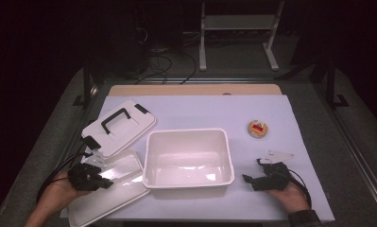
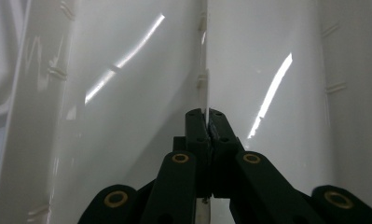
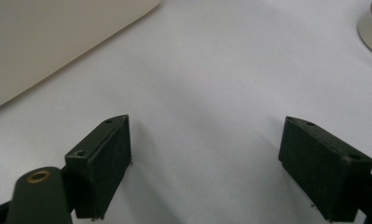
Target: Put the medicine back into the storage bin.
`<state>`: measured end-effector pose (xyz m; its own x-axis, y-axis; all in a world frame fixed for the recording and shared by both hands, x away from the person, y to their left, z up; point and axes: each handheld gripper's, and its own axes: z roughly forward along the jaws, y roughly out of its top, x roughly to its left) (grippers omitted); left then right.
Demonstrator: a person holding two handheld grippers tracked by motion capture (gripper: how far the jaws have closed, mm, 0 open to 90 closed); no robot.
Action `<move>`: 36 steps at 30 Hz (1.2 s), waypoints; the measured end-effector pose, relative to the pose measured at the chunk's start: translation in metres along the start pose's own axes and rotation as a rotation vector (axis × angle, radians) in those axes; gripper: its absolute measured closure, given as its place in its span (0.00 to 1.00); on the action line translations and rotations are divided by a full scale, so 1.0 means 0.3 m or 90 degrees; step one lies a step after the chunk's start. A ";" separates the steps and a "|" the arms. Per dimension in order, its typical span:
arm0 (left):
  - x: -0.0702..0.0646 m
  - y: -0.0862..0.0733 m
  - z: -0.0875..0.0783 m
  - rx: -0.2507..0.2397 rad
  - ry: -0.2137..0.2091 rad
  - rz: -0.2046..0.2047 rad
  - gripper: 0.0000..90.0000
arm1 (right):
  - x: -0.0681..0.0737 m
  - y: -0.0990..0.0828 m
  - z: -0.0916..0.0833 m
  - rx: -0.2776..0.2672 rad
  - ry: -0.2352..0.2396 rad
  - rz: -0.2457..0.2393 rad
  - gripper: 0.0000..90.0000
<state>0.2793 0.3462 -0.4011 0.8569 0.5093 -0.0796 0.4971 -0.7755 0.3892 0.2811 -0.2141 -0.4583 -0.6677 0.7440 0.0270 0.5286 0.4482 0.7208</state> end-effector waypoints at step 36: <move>0.028 -0.003 -0.026 -0.041 0.031 -0.053 0.12 | -0.173 0.182 0.001 0.049 -0.066 0.059 0.02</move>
<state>0.2851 0.3541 -0.3951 0.8047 0.5895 -0.0698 0.5549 -0.7053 0.4412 0.3449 -0.2281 -0.4206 -0.5587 0.8292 0.0169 0.6268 0.4088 0.6633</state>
